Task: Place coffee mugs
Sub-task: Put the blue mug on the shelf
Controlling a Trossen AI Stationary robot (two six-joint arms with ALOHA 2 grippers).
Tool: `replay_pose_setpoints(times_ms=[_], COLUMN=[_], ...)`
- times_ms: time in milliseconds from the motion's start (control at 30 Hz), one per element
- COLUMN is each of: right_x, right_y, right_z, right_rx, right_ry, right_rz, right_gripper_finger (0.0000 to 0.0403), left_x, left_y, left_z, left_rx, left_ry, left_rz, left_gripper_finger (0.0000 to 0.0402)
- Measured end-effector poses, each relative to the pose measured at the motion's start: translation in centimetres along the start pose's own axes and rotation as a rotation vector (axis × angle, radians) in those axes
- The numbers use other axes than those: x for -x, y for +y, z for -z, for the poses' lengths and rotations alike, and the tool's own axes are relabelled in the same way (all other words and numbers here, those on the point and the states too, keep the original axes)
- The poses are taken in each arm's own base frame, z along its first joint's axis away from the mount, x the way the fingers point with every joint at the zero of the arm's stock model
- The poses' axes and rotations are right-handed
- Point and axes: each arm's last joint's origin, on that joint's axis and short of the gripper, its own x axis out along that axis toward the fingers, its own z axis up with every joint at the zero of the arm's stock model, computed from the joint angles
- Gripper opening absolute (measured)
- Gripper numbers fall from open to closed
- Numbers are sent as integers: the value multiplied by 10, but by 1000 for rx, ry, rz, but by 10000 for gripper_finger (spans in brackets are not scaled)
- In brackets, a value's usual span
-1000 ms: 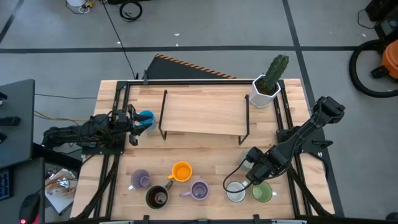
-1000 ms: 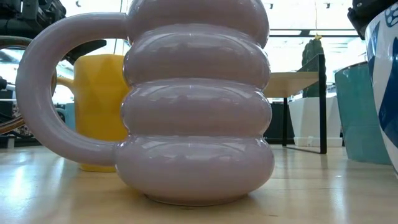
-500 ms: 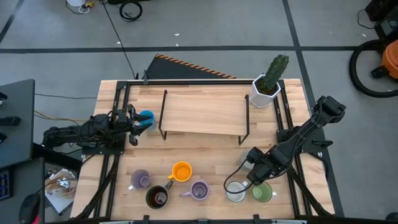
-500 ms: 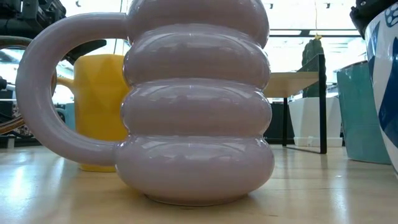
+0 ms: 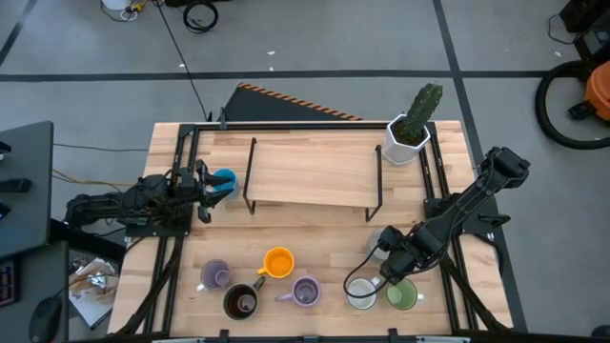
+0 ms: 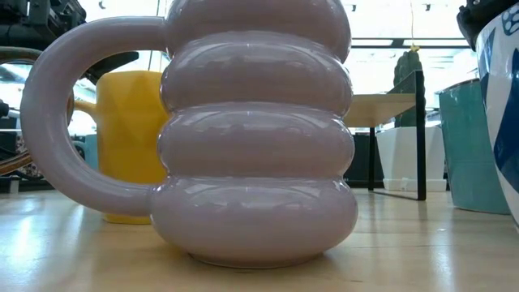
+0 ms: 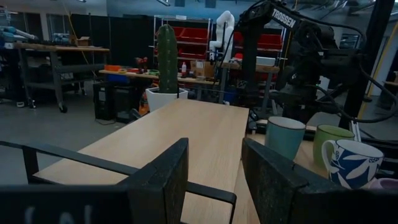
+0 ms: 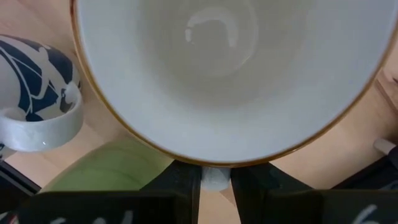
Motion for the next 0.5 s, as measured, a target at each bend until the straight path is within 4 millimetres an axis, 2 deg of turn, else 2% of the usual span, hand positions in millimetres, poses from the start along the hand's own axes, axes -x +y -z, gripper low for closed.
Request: replay_pose_setpoints(times_ms=[500], right_x=[5], right_y=[7], right_z=[-10], right_rx=[44], right_ry=[-22], right_rz=[-51], right_gripper_finger=[72], left_x=[0], left_y=[0], left_z=[0], left_rx=[0], left_ry=[2], left_rz=[0], left_gripper_finger=[155])
